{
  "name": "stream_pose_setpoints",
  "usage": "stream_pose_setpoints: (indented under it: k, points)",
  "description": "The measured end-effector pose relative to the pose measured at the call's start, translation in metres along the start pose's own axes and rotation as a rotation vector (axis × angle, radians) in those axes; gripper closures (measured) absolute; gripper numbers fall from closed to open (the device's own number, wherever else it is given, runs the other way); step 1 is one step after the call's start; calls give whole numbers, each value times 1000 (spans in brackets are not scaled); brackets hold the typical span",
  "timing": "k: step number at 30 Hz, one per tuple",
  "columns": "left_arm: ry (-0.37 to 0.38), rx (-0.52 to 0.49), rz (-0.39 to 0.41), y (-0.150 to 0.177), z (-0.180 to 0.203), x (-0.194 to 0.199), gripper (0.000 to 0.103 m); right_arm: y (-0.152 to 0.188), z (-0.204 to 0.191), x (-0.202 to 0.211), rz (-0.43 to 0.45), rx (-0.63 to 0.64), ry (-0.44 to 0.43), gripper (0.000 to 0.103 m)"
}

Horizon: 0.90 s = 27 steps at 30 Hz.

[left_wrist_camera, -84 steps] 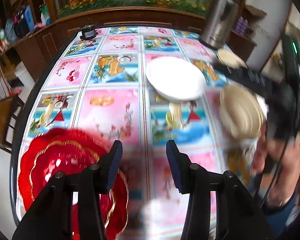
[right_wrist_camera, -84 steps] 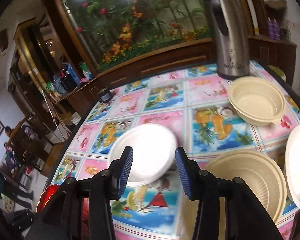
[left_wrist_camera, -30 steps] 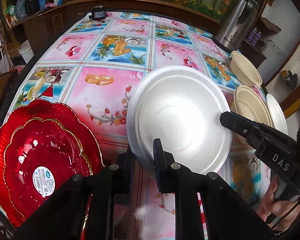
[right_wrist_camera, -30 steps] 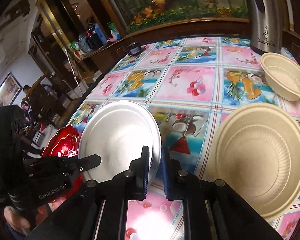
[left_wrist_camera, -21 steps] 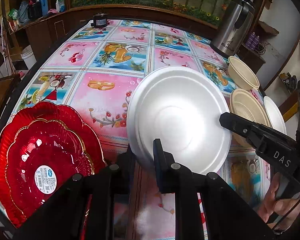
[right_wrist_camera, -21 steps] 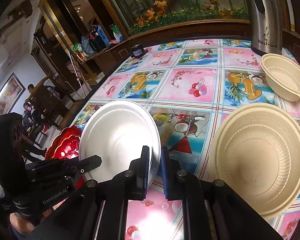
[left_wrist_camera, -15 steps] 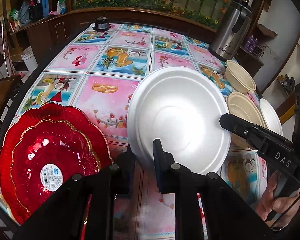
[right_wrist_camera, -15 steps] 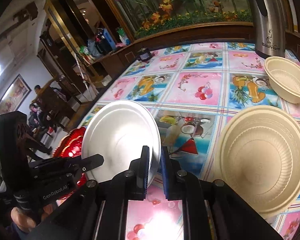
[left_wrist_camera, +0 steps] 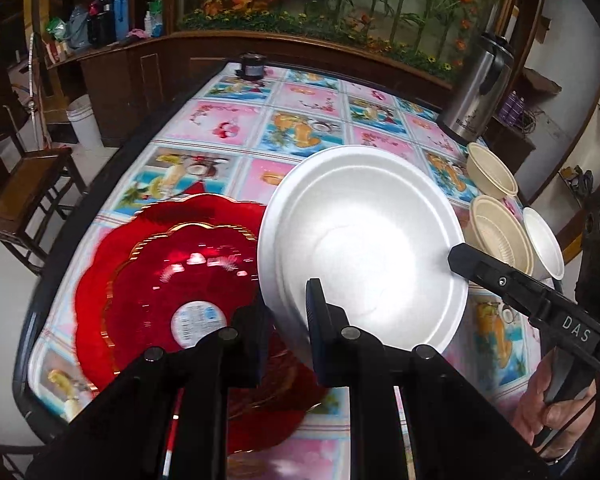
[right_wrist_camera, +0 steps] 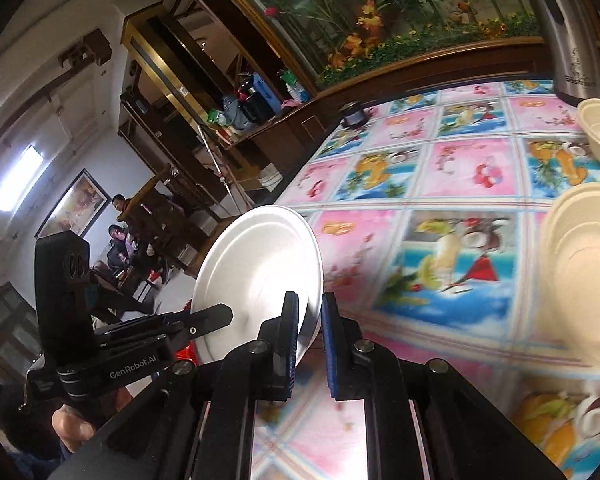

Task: Organize plates and bowls
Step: 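Lift the white paper plate with the left tool and carry it over the red plates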

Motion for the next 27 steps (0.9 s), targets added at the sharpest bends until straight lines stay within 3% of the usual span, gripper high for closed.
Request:
stream_pose_setpoints:
  k: [11, 27]
  points:
    - [-40, 88, 17, 17, -67, 21, 88, 35, -56, -41, -87, 18, 7, 91]
    - [-38, 164, -38, 37, -109, -10, 88, 58, -69, -85, -191, 29, 53, 90]
Point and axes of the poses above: each gripper's, at about its wrist camera, not at the fingertips, and x roughly against the way its jaws point, z to its right, y to its underside, the point moved 2 cm from there along -x, roughly the way its jaws point, and after that the axes turned 11 degrees about z, right-handed, at the moved point
